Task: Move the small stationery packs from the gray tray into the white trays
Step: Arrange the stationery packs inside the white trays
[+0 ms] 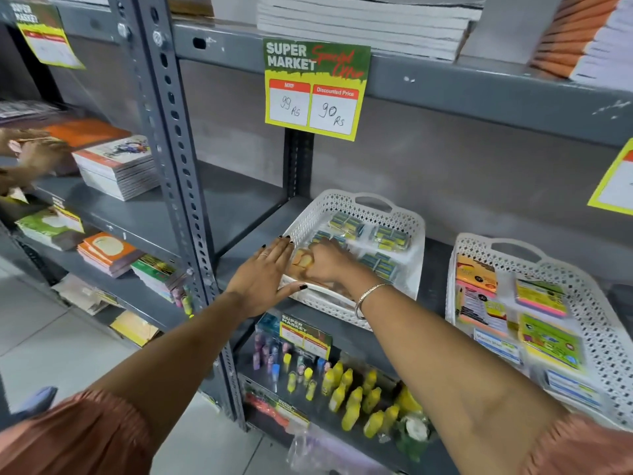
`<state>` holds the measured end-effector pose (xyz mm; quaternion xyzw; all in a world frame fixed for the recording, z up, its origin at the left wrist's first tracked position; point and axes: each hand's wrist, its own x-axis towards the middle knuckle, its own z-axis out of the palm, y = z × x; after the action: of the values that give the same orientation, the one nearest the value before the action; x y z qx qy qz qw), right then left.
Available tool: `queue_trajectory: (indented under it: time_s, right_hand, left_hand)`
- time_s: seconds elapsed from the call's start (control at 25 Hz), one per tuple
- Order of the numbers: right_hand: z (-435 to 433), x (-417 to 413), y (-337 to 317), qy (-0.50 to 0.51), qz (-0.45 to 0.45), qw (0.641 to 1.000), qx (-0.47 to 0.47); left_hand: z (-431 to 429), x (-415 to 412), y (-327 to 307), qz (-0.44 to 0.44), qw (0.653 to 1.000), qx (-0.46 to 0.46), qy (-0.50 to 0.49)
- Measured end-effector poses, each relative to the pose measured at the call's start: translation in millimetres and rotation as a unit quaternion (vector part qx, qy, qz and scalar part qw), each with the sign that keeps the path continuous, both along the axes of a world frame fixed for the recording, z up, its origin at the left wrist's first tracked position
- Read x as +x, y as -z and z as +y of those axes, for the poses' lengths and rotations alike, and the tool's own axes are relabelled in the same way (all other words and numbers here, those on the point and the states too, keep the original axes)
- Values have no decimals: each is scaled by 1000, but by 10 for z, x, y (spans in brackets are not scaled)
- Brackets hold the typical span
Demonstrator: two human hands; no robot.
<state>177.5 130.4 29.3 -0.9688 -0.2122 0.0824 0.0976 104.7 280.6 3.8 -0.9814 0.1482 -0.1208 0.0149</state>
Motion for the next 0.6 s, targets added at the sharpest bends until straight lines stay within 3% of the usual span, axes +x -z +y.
queue_trajectory:
  time_s: [0.28, 0.6]
  right_hand:
    - [-800, -134, -407, 39, -39, 997, 45]
    - [-2720, -577, -634, 228, -86, 969, 45]
  left_hand:
    - [-231, -146, -96, -46, 999, -16, 12]
    - [-1800, -365, -356, -53, 986, -31, 152]
